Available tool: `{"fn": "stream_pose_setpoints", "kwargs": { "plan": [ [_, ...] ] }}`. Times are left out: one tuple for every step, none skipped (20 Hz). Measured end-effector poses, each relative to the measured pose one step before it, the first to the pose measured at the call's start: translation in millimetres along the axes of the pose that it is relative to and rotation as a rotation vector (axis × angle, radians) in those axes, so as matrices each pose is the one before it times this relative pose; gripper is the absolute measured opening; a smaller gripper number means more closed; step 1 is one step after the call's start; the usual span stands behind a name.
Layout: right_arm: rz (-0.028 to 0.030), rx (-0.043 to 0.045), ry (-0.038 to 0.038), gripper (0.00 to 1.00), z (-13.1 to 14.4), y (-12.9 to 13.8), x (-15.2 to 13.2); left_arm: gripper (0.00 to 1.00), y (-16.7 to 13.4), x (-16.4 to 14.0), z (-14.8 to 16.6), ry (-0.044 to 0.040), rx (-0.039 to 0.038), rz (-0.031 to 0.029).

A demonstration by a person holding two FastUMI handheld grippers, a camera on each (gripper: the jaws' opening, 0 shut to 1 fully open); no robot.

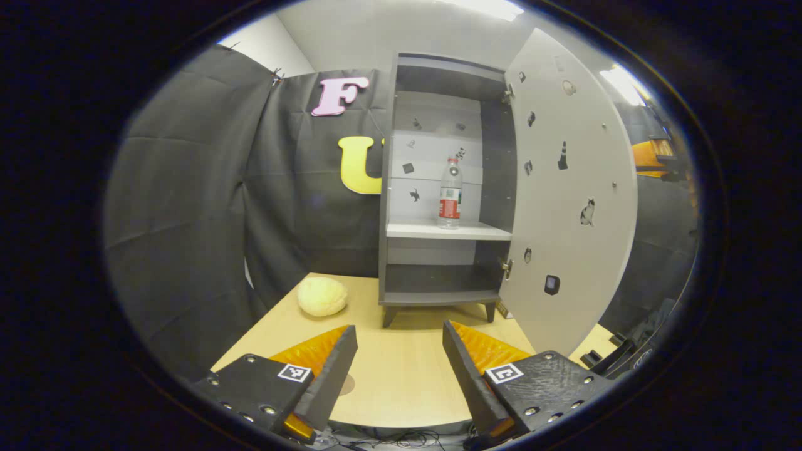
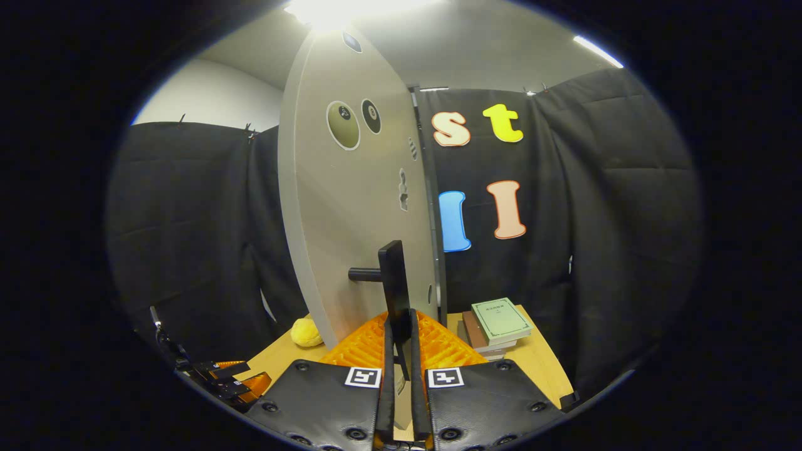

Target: Open the cabinet door with the right hand, grasp the bottle in the cabinet with the left hand and place it on the coaster, then close the cabinet door with the right hand.

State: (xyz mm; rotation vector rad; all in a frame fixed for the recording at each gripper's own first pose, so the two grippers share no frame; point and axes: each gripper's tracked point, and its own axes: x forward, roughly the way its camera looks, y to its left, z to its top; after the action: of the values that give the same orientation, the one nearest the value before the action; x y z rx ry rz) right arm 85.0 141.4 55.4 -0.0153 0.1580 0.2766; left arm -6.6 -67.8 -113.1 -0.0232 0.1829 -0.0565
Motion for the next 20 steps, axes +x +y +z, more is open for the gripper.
{"fn": "stream_pose_setpoints", "kwargs": {
  "plan": [
    [-0.03027, -0.00070, -0.00398, 0.08, 0.41, -11.97, -0.10, 0.83, -6.29, 0.96, -0.76, 0.00020, 0.00482, -0.01393],
    [-0.03350, -0.00638, -0.00676, 0.13, 2.06, -10.68, -0.88, 0.83, -5.36, 0.58, -0.12, 0.00141, 0.00586, -0.01237],
    [-0.03376, -0.00533, -0.00553, 0.08, 1.13, -11.89, -0.62, 0.83, -6.17, 1.24, 0.22, 0.00178, 0.00592, -0.01416],
    [-0.02298, -0.00111, -0.00302, 0.05, -1.00, -9.73, 0.94, 0.83, -3.98, 1.28, -0.03, 0.00170, 0.00589, -0.01152],
    [0.00395, 0.01288, -0.00309, 0.07, -2.21, -2.48, 1.94, 0.83, -2.44, 2.27, -2.56, 0.00243, 0.00520, -0.00992],
    [0.02093, 0.02412, -0.00174, 0.06, -0.69, 3.35, 0.87, 0.83, -2.69, 3.28, -0.50, 0.00197, 0.00261, -0.00815],
    [0.01495, 0.02067, -0.00101, 0.00, -0.06, 3.65, -0.01, 0.83, -3.18, 1.65, -1.22, 0.00192, -0.00063, -0.00794],
    [0.00686, 0.00604, 0.00366, 0.00, 0.22, 0.70, 0.21, 0.83, -3.47, 1.40, -0.57, 0.00118, -0.00109, -0.00687],
    [-0.00621, -0.00729, 0.00598, 0.08, -0.15, -4.63, -1.46, 0.83, 0.10, 0.17, 0.92, -0.00079, -0.00092, -0.00346],
    [-0.01167, -0.00928, 0.00644, 0.08, -0.20, -3.13, -1.90, 0.83, -0.96, 1.16, 1.00, -0.00103, -0.00216, -0.00384],
    [-0.00018, 0.00159, 0.00850, 0.08, -1.30, 2.60, -1.66, 0.83, -2.87, 2.15, 1.37, -0.00050, -0.00387, -0.00539],
    [0.00960, 0.01448, 0.01260, 0.08, 0.70, 1.64, -2.80, 0.83, -1.88, 1.34, 0.68, -0.00085, -0.00317, -0.00524],
    [-0.00118, 0.01767, 0.01923, 0.08, -0.94, -1.51, -1.17, 0.83, -0.69, 2.59, 1.87, -0.00310, -0.00101, -0.00355],
    [-0.01601, 0.00065, 0.01828, 0.08, 0.62, -5.79, -4.72, 0.83, 1.04, 3.38, 3.81, -0.00869, 0.00086, -0.00201],
    [-0.02731, -0.01176, 0.00415, 0.08, -0.63, -14.05, -17.04, 0.83, 0.44, 4.41, 4.50, -0.01258, 0.00213, -0.00215],
    [-0.03406, -0.01784, -0.00231, 0.08, 0.78, -15.01, -14.89, 0.83, 0.37, 5.49, 3.87, -0.01013, 0.00414, -0.00073],
    [-0.03313, -0.01495, -0.00532, 0.08, 2.12, -11.97, -8.89, 0.83, 0.41, 8.62, 2.33, -0.00531, 0.00528, 0.00144],
    [-0.03464, -0.00340, -0.00517, 0.08, 1.34, -12.57, -3.97, 0.86, 1.98, 8.03, 4.56, -0.00563, 0.00283, 0.00352],
    [-0.02834, 0.01486, -0.00459, 0.08, 1.22, -9.87, 1.36, 0.86, 0.04, 9.15, 5.74, -0.00927, 0.00102, 0.00092],
    [-0.01889, 0.02569, -0.00603, 0.08, 1.98, -7.80, 2.48, 0.83, 0.45, 9.76, 8.69, -0.00753, 0.00762, 0.00520]
  ]
}}
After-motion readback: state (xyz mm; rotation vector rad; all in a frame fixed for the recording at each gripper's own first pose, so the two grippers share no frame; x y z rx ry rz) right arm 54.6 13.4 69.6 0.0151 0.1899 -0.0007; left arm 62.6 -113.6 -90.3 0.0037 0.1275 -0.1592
